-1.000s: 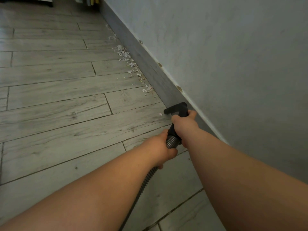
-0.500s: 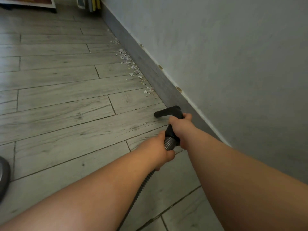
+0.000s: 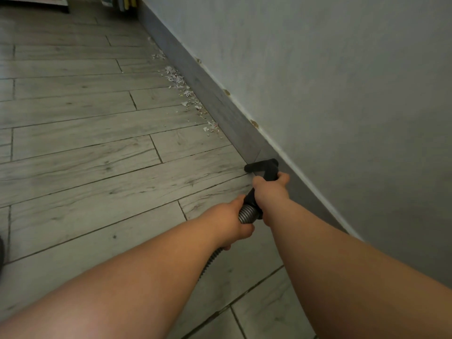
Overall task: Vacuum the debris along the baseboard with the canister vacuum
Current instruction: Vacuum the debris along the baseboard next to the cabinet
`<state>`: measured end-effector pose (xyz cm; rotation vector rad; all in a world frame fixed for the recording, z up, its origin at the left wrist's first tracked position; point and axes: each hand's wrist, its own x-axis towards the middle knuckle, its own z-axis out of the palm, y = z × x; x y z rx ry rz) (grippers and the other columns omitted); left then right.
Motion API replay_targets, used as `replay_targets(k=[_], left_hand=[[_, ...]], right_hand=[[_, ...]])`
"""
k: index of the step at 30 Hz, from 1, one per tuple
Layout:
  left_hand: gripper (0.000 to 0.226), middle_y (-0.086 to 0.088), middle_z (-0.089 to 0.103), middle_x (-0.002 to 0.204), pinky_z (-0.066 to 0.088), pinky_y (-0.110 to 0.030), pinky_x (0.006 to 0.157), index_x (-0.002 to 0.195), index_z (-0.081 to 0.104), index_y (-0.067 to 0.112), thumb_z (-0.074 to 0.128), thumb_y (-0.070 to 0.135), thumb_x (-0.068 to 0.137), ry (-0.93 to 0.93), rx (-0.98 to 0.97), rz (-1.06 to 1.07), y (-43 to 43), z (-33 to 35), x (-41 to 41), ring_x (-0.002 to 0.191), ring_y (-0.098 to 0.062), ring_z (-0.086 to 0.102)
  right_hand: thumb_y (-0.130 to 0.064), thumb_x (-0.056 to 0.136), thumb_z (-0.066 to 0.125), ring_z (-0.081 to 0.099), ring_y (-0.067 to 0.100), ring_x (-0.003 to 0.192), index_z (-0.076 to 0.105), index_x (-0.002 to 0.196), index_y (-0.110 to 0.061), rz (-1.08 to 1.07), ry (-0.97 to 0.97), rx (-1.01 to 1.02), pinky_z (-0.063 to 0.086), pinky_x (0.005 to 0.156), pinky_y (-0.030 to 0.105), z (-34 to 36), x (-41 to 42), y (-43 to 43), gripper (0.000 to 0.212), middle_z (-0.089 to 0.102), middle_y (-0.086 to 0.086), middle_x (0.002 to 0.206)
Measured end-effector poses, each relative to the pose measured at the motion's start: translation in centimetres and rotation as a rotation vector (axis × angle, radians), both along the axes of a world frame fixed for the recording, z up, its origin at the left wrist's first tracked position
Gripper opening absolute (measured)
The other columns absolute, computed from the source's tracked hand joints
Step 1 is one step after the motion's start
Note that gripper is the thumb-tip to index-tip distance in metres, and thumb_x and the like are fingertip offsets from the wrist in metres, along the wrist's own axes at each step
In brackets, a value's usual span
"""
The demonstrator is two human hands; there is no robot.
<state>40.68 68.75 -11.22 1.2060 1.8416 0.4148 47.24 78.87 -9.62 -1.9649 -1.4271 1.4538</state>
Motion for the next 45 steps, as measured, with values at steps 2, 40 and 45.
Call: replay_targets(k=[2,40,45], left_hand=[[0.075,-0.005,0.060,0.109,0.057,-0.032,0.063,0.148,0.011,0.039,0.057,0.034,0.090,-0.005,0.004,0.024,0.6,-0.3,-0.4,0.064,-0.022,0.065],[0.077,-0.003,0.058,0.108,0.054,-0.024,0.056,0.145,0.014,0.049,0.062,0.036,0.087,0.003,-0.052,-0.157,-4.0,-2.1,-0.1,0.065,-0.018,0.064],[0.078,-0.004,0.058,0.111,0.057,-0.031,0.064,0.144,0.014,0.050,0.063,0.036,0.086,0.038,-0.069,-0.249,-6.3,-1.2,3.5,0.070,-0.020,0.064]], right_hand=[[-0.023,0.096,0.047,0.053,0.031,0.084,0.011,0.148,-0.031,0.028,0.008,0.008,0.052,0.077,0.047,-0.1,-0.7,0.7,0.064,0.047,0.015,0.109],[-0.023,0.100,0.043,0.051,0.032,0.093,-0.015,0.150,-0.045,-0.038,-0.111,-0.145,0.044,0.088,0.044,-0.8,1.4,-4.5,0.080,0.044,0.018,0.102],[-0.023,0.100,0.045,0.050,0.033,0.078,-0.011,0.149,-0.050,-0.203,-0.017,-0.173,0.050,0.088,0.054,-0.8,6.2,-7.5,0.080,0.046,0.018,0.100]])
